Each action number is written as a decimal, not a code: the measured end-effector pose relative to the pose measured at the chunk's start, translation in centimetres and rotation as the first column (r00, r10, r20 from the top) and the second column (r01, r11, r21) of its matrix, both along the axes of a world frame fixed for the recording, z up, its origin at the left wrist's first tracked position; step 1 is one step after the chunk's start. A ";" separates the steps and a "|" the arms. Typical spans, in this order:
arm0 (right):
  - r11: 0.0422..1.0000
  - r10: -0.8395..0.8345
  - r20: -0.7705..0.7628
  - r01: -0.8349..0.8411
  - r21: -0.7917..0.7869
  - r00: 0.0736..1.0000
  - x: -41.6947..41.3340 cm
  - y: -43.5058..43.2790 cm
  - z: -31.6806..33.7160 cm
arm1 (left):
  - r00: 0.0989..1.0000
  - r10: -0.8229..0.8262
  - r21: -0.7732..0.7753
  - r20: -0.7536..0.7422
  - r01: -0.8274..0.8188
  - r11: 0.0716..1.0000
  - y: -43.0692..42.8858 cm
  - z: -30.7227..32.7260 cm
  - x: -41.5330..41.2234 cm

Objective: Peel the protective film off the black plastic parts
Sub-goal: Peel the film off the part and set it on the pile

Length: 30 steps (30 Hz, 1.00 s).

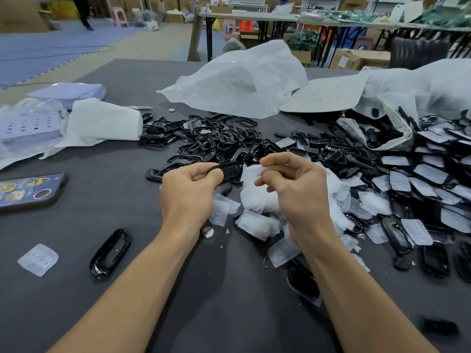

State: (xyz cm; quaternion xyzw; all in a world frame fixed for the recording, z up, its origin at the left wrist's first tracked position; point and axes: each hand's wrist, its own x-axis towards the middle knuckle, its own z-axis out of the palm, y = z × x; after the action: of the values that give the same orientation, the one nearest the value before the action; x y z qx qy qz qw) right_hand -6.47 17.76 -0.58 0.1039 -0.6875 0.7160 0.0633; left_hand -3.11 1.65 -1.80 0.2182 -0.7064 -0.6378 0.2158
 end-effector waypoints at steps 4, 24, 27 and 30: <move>0.998 0.029 0.012 -0.030 0.046 0.999 0.1 -0.1 0.0 | 0.999 -0.026 0.048 -0.026 0.027 0.998 0.1 -0.1 -0.2; 0.988 0.046 -0.027 -0.041 0.147 0.999 -0.1 0.2 0.0 | 0.997 -0.051 0.010 -0.056 0.051 0.999 -0.1 -0.8 -0.5; 0.989 0.042 0.003 -0.042 0.139 0.999 0.0 0.0 0.0 | 0.990 -0.124 -0.026 -0.074 0.122 0.992 0.0 -0.7 -0.2; 0.982 -0.037 -0.004 0.037 0.185 0.999 0.2 -0.2 -0.1 | 0.980 -0.170 0.025 -0.101 0.173 0.985 0.1 -0.4 -0.2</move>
State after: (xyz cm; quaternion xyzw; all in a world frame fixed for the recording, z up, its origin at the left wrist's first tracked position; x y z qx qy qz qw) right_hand -6.26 17.55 -0.65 0.0968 -0.7528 0.6477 0.0670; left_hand -3.33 1.80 -2.22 0.1283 -0.7003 -0.6758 0.1907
